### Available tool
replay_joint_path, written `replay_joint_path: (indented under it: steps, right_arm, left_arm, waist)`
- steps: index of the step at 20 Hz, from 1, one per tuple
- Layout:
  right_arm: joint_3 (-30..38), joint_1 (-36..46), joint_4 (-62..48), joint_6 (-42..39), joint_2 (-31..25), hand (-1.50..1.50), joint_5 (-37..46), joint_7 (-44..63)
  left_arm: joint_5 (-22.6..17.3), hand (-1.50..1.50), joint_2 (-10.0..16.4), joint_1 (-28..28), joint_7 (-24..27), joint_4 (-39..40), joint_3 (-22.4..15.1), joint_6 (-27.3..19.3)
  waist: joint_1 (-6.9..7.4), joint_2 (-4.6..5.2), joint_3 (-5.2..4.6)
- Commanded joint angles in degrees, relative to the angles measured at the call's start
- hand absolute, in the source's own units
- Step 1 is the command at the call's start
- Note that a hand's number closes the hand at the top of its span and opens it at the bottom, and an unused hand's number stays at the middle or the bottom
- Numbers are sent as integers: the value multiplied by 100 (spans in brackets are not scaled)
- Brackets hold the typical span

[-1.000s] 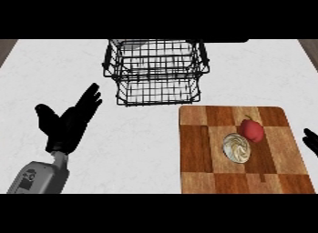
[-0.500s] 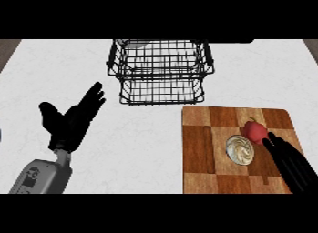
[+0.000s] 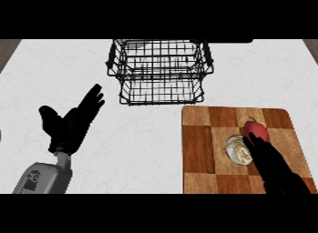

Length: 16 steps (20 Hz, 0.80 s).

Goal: Pick the cupcake from the cutting board and place it in the tiered basket

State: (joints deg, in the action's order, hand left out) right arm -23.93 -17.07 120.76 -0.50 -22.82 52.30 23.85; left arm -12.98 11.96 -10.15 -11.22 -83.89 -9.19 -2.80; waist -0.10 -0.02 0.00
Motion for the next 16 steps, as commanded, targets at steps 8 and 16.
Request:
replay_joint_path:
  steps: [8,16]
  right_arm:
    - [460,-85,-990,678,401,-150,371,-650]
    - [599,308,-1401,581,745,-150,554,-735]
  left_arm:
    - [330,0,-321,-197,90,319,244,166]
    - [158,0,-31,28,-63,84,686,705]
  waist:
    - [-19,0,1]
    - [4,0,0]
